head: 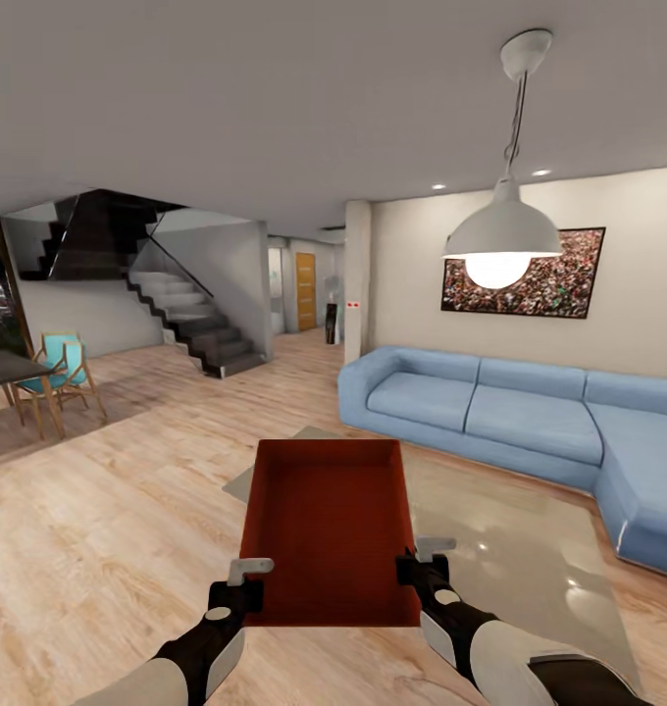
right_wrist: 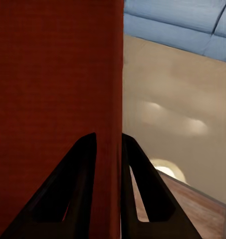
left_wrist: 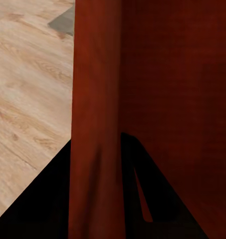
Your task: Move the two storage containers from the living room to the garage. In the garage, place one container on the floor and stack the other container on top of it (either order is fine).
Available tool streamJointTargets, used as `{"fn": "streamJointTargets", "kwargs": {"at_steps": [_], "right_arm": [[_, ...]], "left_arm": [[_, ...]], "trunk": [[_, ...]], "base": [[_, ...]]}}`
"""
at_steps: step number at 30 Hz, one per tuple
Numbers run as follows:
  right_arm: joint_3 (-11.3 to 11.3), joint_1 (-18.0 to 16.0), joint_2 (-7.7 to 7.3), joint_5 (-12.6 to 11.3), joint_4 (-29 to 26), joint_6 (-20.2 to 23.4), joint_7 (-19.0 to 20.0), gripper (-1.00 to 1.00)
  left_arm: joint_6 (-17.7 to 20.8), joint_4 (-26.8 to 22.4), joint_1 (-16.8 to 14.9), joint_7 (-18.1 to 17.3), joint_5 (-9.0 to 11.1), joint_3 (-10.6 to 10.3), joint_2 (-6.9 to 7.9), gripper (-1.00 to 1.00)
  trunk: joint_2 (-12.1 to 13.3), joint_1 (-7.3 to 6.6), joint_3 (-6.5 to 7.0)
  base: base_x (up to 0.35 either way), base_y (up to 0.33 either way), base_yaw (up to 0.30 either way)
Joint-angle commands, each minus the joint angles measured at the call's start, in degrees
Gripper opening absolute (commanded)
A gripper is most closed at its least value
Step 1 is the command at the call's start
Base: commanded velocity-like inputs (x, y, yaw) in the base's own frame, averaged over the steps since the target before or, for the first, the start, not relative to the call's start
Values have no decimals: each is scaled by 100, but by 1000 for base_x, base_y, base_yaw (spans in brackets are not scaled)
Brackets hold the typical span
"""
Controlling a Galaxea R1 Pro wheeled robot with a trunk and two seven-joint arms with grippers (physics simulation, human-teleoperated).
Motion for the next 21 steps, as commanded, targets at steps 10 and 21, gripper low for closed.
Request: {"fn": "streamJointTargets", "kwargs": {"at_steps": [10, 21], "right_arm": [[-146, -5, -44, -105, 26, -29, -58, -100], [-146, -5, -44, -105, 26, -29, -58, -100]], "left_arm": [[-36, -17, -11, 132, -40, 150, 9, -100], [-36, -17, -11, 132, -40, 146, 9, -100]], "trunk": [[-7, 1, -9], [-7, 1, -9]], "base": [[0, 0, 300], [0, 0, 300]]}}
